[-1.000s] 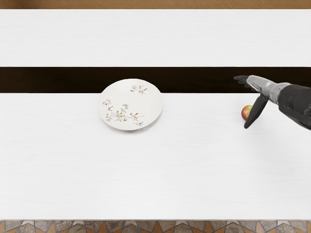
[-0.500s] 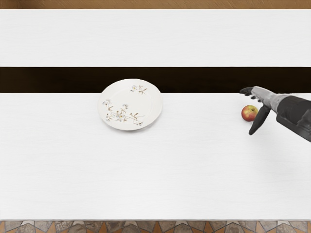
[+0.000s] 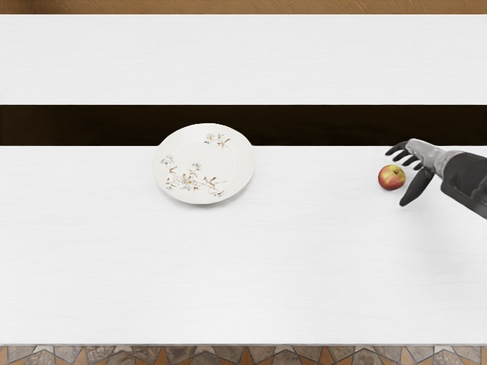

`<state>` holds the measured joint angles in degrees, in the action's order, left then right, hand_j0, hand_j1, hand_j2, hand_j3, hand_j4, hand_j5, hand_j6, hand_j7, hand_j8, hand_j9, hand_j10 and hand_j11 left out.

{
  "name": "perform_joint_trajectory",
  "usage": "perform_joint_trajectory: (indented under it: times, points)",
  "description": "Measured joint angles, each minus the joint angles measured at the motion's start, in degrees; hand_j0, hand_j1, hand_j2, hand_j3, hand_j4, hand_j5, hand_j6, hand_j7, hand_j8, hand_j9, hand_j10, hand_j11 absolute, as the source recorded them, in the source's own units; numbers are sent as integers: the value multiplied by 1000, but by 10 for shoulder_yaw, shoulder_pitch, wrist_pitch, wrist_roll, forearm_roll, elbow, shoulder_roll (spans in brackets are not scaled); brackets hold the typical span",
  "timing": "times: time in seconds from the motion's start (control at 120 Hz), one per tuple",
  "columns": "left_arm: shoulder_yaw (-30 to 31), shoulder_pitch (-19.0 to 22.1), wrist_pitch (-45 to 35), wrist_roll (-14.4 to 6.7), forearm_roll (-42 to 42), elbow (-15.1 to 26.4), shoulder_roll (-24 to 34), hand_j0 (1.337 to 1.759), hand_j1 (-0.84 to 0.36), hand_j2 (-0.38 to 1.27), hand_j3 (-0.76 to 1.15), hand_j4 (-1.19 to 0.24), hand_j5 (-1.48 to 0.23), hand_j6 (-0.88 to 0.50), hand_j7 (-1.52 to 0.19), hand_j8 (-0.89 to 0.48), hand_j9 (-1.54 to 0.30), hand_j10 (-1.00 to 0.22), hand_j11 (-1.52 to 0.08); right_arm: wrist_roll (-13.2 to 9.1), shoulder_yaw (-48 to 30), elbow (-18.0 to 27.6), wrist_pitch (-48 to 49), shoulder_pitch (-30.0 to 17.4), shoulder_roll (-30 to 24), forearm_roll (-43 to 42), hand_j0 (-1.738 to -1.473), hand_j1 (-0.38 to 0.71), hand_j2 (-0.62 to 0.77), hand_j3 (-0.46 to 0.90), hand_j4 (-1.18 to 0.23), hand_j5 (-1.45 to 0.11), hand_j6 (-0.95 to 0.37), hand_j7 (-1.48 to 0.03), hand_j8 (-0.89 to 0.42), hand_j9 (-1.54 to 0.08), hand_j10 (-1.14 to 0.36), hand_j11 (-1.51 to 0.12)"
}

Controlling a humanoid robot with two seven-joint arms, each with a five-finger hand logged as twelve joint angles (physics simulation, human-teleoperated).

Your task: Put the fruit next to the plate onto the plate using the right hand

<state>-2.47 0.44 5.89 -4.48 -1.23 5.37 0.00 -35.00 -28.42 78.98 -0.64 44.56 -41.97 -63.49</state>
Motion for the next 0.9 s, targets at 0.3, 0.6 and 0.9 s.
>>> perform_joint_trajectory:
  times: [0.3,0.6,0.9]
  points:
    - [0,0,0,0,0,0,0,1658,73,46,0,-230,-299,-230,-299,-230,-299,-230,-299,0,0,-4,-1,0,5,0,-1658,85,-69,0,-368,-473,-369,-473,-368,-473,-367,-473]
    - [0,0,0,0,0,0,0,1658,73,46,0,-230,-299,-230,-299,-230,-299,-230,-299,0,0,-16,-3,1,19,0,-1658,134,-77,0,-408,-527,-409,-526,-408,-527,-408,-526]
    - [0,0,0,0,0,0,0,1658,73,46,0,-230,-299,-230,-299,-230,-299,-230,-299,0,0,-31,-16,1,30,-6,-1657,192,-65,0,-467,-600,-480,-601,-467,-601,-467,-601]
